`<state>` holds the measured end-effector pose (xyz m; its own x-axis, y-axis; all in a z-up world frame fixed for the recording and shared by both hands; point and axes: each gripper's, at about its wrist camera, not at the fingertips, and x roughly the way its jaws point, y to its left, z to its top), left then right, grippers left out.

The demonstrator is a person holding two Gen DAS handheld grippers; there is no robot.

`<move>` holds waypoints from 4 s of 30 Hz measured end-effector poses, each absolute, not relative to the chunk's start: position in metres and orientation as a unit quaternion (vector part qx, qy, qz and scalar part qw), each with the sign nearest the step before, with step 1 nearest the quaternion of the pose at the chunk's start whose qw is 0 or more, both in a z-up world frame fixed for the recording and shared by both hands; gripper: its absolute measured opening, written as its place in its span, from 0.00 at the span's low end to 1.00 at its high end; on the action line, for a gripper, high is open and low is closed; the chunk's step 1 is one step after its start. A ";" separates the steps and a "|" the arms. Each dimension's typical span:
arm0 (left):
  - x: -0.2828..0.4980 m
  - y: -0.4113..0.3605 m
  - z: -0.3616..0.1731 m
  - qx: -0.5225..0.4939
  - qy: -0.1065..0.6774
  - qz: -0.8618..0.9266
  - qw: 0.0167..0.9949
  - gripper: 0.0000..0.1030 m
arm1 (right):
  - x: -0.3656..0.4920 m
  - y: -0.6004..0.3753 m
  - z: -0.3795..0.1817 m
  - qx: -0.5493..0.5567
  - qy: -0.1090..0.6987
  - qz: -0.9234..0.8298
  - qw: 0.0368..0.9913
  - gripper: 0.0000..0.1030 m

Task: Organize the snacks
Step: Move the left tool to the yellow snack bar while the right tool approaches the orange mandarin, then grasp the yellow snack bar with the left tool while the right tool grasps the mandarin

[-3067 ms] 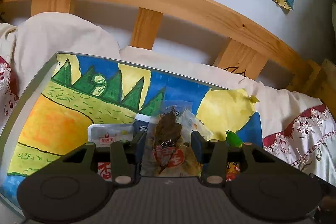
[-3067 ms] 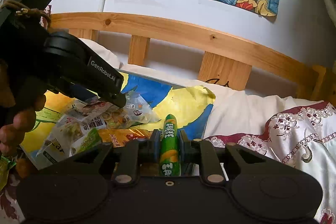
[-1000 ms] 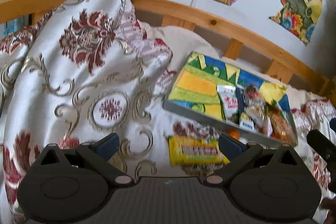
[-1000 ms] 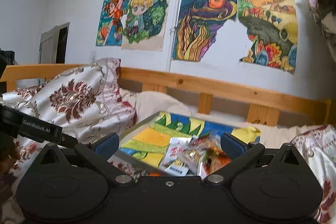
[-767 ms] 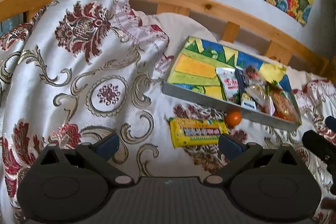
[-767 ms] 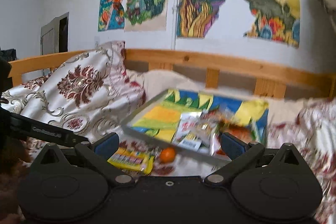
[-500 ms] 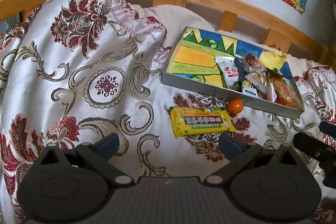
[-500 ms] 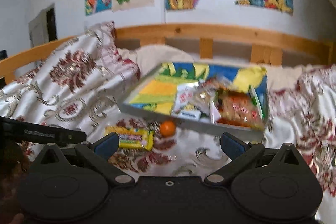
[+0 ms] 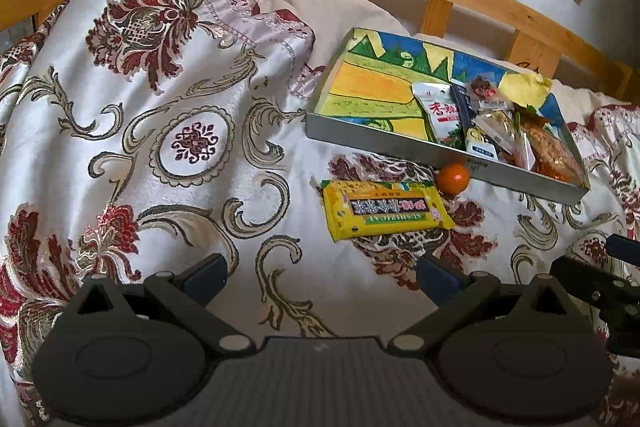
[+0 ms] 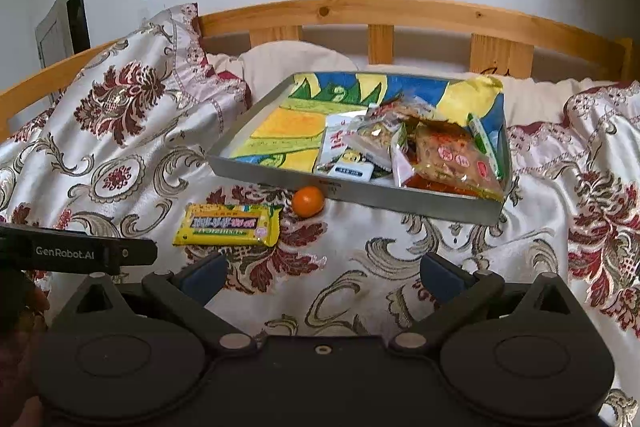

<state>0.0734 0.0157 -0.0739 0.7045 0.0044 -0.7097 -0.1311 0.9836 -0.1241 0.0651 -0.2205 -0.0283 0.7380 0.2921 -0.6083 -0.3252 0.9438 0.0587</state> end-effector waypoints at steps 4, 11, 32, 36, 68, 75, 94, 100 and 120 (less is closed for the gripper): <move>0.075 0.015 -0.076 -0.081 0.388 0.038 0.917 0.99 | 0.067 -0.220 -0.032 -0.024 0.336 0.167 0.927 0.99; 0.077 0.015 -0.079 -0.077 0.390 0.043 0.916 0.99 | 0.070 -0.221 -0.035 -0.017 0.350 0.167 0.922 0.99; 0.091 -0.012 -0.084 -0.013 0.367 0.024 0.930 0.99 | 0.098 -0.234 -0.044 0.020 0.370 0.154 0.916 0.99; 0.098 -0.016 -0.083 -0.005 0.355 0.023 0.934 0.99 | 0.103 -0.239 -0.045 0.032 0.373 0.149 0.915 0.99; 0.154 -0.035 -0.098 0.124 0.365 -0.015 0.923 0.99 | 0.166 -0.232 -0.060 0.081 0.304 0.241 0.918 0.99; 0.160 -0.043 -0.104 0.159 0.375 -0.052 0.912 1.00 | 0.178 -0.229 -0.070 0.095 0.321 0.252 0.908 0.97; 0.174 -0.051 -0.115 0.233 0.374 -0.113 0.891 0.99 | 0.196 -0.225 -0.085 0.098 0.351 0.262 0.894 0.65; 0.172 -0.054 -0.110 0.258 0.380 -0.156 0.875 0.84 | 0.204 -0.216 -0.090 0.088 0.360 0.274 0.888 0.58; 0.173 -0.042 -0.097 0.202 0.438 -0.166 0.860 0.58 | 0.214 -0.208 -0.095 0.082 0.374 0.280 0.880 0.33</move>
